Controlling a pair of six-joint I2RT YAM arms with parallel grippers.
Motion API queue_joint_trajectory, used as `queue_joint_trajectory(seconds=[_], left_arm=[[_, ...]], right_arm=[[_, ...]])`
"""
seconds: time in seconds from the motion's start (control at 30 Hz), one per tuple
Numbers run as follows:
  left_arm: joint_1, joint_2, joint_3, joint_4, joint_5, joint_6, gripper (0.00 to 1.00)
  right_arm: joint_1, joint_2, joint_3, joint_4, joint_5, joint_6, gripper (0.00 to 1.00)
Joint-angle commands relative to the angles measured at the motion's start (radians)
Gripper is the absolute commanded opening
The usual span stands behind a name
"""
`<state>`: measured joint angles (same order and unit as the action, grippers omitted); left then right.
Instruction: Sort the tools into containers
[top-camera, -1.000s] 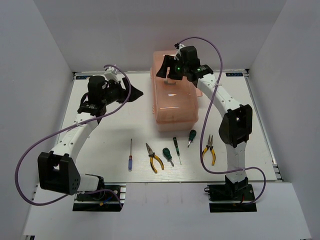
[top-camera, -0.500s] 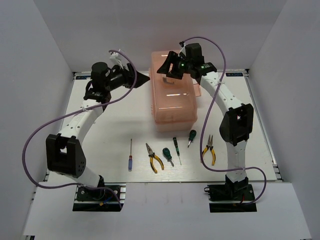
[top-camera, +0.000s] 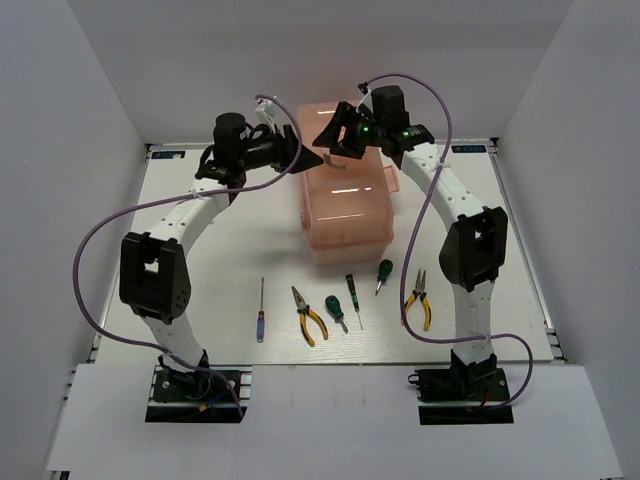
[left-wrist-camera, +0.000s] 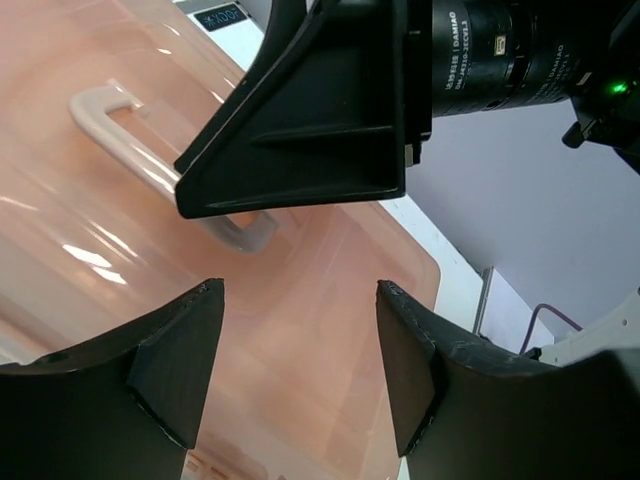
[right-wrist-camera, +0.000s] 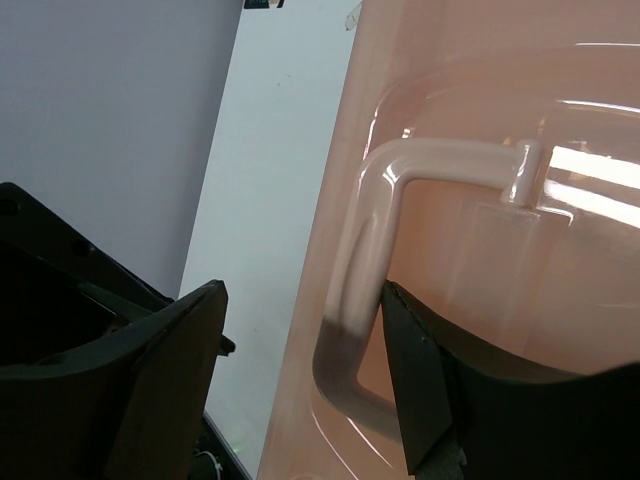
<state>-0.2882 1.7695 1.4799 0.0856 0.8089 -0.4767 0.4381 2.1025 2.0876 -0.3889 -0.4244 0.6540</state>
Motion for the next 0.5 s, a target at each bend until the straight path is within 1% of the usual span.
queue_joint_trajectory(seconds=[0.0, 0.1, 0.2, 0.47], left_arm=[[-0.028, 0.001, 0.046, -0.026, 0.027, 0.035, 0.72], [-0.049, 0.025, 0.06, -0.058, 0.01, 0.047, 0.72], [-0.075, 0.039, 0.085, -0.101, -0.048, 0.067, 0.72], [-0.129, 0.111, 0.166, -0.211, -0.269, 0.09, 0.74]], right_arm=[[0.007, -0.027, 0.029, 0.05, -0.074, 0.03, 0.68], [0.002, -0.026, 0.026, 0.048, -0.076, 0.035, 0.68], [0.001, -0.024, 0.023, 0.054, -0.079, 0.042, 0.68], [-0.007, -0.019, 0.015, 0.068, -0.096, 0.059, 0.68]])
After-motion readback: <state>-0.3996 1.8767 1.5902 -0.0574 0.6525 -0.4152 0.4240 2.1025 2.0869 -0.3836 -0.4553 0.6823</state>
